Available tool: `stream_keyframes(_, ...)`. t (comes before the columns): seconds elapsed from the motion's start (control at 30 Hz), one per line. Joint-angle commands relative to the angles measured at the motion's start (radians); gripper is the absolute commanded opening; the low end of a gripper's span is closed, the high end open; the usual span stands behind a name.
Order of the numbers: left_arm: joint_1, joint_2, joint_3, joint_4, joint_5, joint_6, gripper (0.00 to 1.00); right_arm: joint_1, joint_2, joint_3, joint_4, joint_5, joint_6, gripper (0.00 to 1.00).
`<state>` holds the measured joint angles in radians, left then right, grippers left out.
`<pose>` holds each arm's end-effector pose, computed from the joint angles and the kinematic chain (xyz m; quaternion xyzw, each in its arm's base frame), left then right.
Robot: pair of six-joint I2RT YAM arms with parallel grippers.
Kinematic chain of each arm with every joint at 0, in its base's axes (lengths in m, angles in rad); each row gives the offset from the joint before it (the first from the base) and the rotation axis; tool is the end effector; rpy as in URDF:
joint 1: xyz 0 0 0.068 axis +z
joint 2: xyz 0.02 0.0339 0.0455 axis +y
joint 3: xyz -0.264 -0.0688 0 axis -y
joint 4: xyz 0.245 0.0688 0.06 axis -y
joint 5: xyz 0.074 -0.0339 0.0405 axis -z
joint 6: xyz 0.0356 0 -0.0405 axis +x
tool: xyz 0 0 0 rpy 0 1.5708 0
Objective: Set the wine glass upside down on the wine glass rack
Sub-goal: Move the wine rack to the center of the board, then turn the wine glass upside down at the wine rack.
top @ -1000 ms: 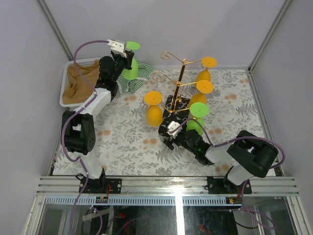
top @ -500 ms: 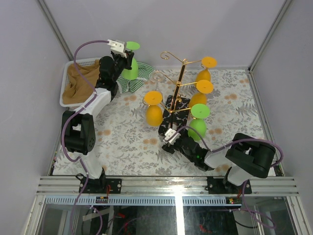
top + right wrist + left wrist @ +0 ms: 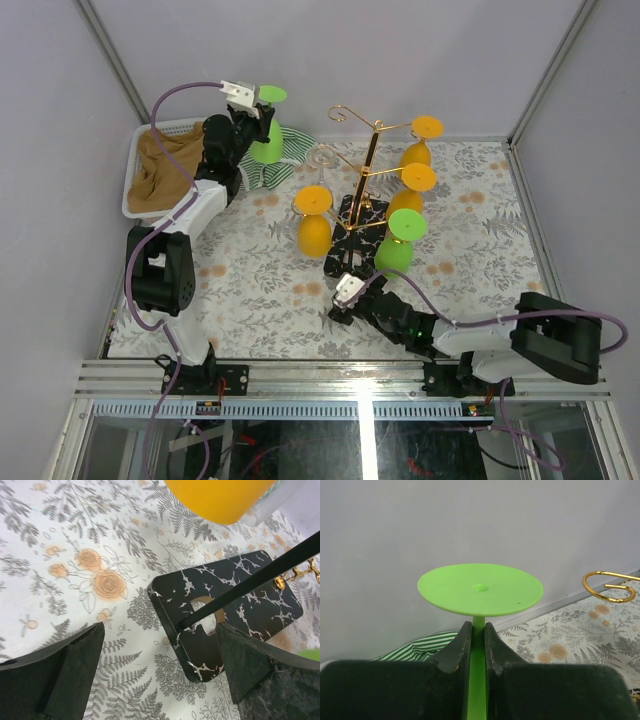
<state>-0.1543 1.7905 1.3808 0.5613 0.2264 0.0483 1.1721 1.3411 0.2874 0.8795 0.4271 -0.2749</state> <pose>0.4272 -0.0745 0.3450 0.1507 0.6354 -0.1134 0.7488 0.1060 0.2136 0.1688 -0.3934 0.6512 0.1262 0.6365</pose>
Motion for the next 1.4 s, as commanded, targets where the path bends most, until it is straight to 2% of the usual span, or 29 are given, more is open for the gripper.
stream_keyframes(0.0, 0.010, -0.013, 0.041, -0.022, 0.025, -0.001, 0.00, 0.049, -0.130, 0.026, -0.140, 0.013, 0.064, 0.99)
stream_keyframes(0.27, 0.010, -0.016, 0.017, -0.020, 0.005, 0.015, 0.00, 0.139, -0.335, 0.110, -0.455, -0.003, 0.125, 1.00)
stream_keyframes(0.47, 0.010, -0.033, -0.008, -0.031, 0.010, 0.043, 0.00, 0.202, -0.369, 0.216, -0.606, 0.010, 0.119, 0.99)
stream_keyframes(0.67, 0.010, -0.058, -0.038, -0.036, 0.063, 0.066, 0.00, 0.207, -0.365, 0.344, -0.584, 0.040, 0.023, 1.00)
stream_keyframes(0.83, 0.010, -0.065, -0.060, -0.036, 0.094, 0.063, 0.00, 0.202, -0.329, 0.415, -0.439, 0.084, -0.158, 0.99)
stream_keyframes(1.0, 0.010, -0.086, -0.115, 0.001, 0.138, 0.051, 0.00, 0.145, -0.225, 0.588, -0.460, 0.053, -0.214, 0.99)
stream_keyframes(1.17, 0.011, -0.090, -0.172, 0.085, 0.227, -0.013, 0.00, 0.024, -0.112, 0.772, -0.532, -0.057, -0.067, 0.99)
stream_keyframes(1.37, 0.010, -0.034, -0.181, 0.201, 0.312, -0.081, 0.00, -0.112, -0.036, 0.969, -0.606, -0.114, -0.056, 0.99)
